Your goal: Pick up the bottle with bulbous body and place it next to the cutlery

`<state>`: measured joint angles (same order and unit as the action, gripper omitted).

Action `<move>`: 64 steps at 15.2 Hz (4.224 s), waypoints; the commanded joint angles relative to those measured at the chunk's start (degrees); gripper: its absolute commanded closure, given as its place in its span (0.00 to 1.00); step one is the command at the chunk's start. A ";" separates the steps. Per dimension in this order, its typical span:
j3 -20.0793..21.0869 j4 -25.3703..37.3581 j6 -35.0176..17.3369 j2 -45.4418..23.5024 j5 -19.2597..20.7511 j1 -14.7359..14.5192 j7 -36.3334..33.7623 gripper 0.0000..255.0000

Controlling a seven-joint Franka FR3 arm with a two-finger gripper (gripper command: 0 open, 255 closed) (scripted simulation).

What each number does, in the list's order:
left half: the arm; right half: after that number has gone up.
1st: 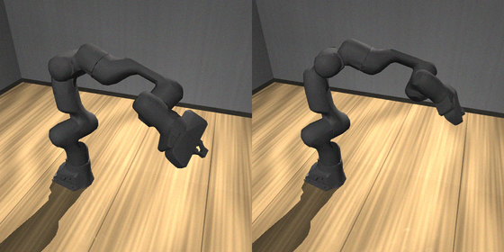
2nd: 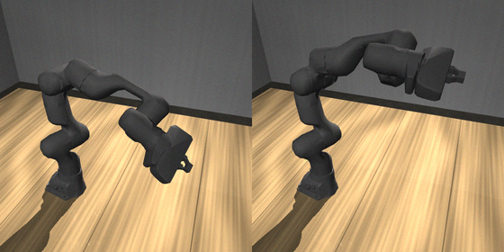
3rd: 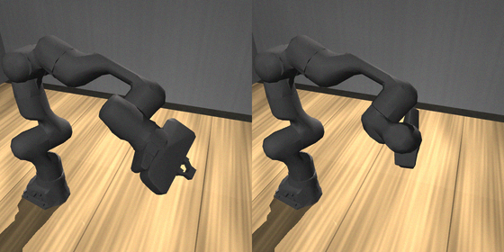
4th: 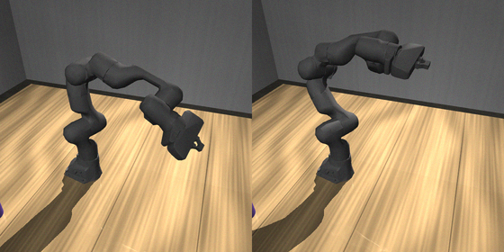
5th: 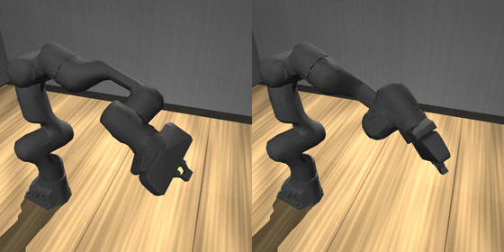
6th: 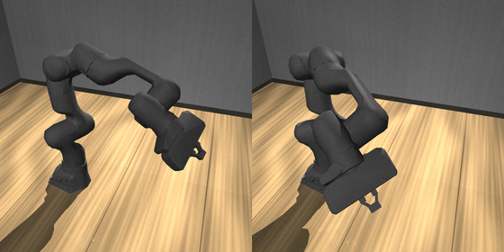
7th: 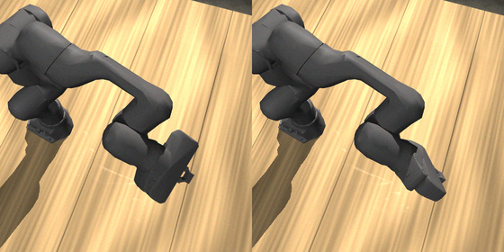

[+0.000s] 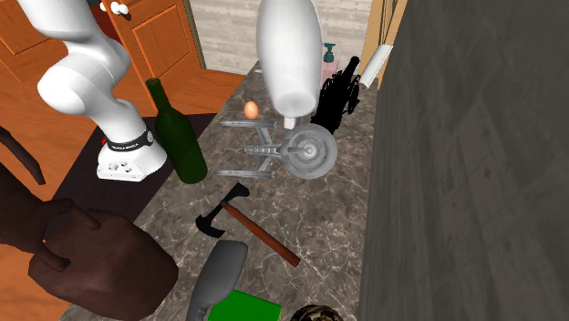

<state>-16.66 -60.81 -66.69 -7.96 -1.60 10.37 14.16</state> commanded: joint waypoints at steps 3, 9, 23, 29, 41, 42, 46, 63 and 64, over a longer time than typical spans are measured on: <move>2.49 -8.33 -1.74 6.82 1.97 -3.78 -5.41 1.00; 7.52 -18.20 -3.21 15.29 3.17 -8.26 -14.64 1.00; 20.59 -27.61 -3.55 24.30 0.04 -15.70 -35.90 1.00; 26.59 -27.21 -3.55 24.19 -2.01 -18.56 -45.17 1.00; 39.60 -18.41 -3.46 16.25 -3.10 -24.84 -65.00 1.00; 40.75 -17.10 -3.37 15.02 -2.79 -25.51 -66.79 1.00; 42.55 -17.54 -5.06 13.81 -2.48 -26.77 -69.68 1.00; 41.26 -38.77 -19.53 21.07 -5.11 -26.63 -66.89 1.00; 41.24 -39.80 -20.32 21.33 -5.21 -26.66 -66.79 1.00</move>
<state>24.62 -99.53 -86.18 13.03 -6.69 -16.27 -52.74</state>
